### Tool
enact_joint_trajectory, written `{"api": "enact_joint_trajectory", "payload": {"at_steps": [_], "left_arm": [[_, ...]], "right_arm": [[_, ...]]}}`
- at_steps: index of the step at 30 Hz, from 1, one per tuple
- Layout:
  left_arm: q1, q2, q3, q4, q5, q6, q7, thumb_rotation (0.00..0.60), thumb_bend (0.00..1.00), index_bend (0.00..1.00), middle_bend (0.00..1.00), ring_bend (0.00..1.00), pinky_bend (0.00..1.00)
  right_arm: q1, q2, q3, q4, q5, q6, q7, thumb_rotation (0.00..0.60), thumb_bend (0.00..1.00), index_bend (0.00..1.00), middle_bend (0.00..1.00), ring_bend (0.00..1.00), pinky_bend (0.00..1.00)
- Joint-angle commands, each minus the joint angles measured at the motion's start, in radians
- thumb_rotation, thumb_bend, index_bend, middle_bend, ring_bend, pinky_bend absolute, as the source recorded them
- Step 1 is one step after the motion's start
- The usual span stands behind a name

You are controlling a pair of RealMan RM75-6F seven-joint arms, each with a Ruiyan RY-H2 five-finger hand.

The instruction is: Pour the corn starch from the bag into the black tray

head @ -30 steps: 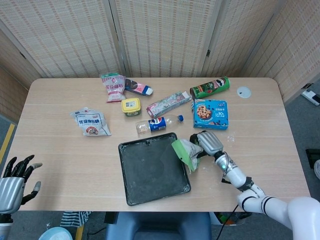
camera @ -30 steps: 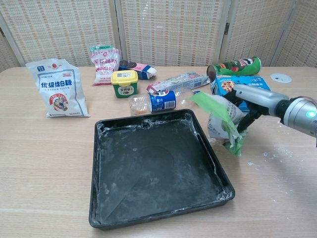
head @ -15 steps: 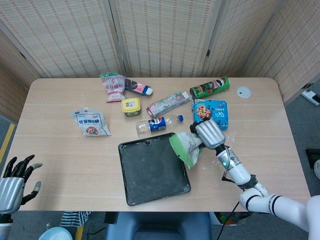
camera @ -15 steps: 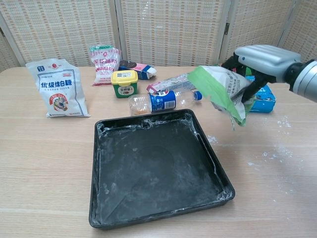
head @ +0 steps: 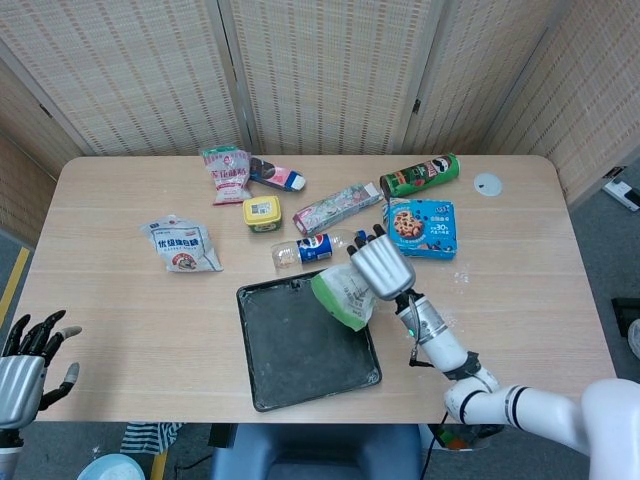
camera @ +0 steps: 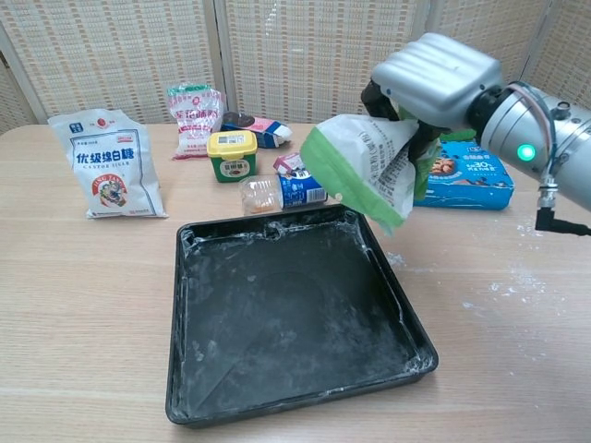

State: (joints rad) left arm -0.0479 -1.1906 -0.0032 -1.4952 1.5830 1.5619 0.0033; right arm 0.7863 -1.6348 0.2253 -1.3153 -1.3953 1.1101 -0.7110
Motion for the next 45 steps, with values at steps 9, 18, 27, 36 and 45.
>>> {"api": "enact_joint_trajectory", "payload": {"at_steps": [9, 18, 27, 36, 45], "left_arm": [[0.001, -0.006, 0.000, 0.013, -0.006, -0.004, -0.009, 0.600, 0.46, 0.29, 0.15, 0.20, 0.03], [0.000, -0.009, 0.000, 0.017, -0.007, -0.009, -0.006, 0.600, 0.46, 0.29, 0.15, 0.20, 0.03], [-0.002, -0.010, 0.003, 0.016, -0.007, -0.015, -0.001, 0.600, 0.46, 0.29, 0.15, 0.20, 0.03], [-0.003, -0.011, 0.006, 0.014, -0.008, -0.022, 0.001, 0.600, 0.46, 0.29, 0.15, 0.20, 0.03], [-0.002, -0.009, 0.010, 0.010, -0.005, -0.024, 0.006, 0.600, 0.46, 0.29, 0.15, 0.20, 0.03]], "right_arm": [[0.036, -0.108, -0.002, 0.069, 0.015, 0.037, -0.168, 0.600, 0.36, 0.86, 0.60, 0.71, 0.43], [0.047, -0.147, -0.008, 0.113, 0.008, 0.053, -0.185, 0.600, 0.36, 0.86, 0.60, 0.71, 0.43], [0.027, -0.153, 0.044, 0.035, 0.182, -0.028, -0.131, 0.600, 0.36, 0.86, 0.61, 0.71, 0.44], [-0.002, -0.089, 0.122, -0.100, 0.422, -0.135, 0.019, 0.600, 0.36, 0.86, 0.61, 0.72, 0.45], [-0.057, 0.034, 0.167, -0.187, 0.528, -0.238, 0.291, 0.600, 0.36, 0.86, 0.61, 0.72, 0.45]]}}
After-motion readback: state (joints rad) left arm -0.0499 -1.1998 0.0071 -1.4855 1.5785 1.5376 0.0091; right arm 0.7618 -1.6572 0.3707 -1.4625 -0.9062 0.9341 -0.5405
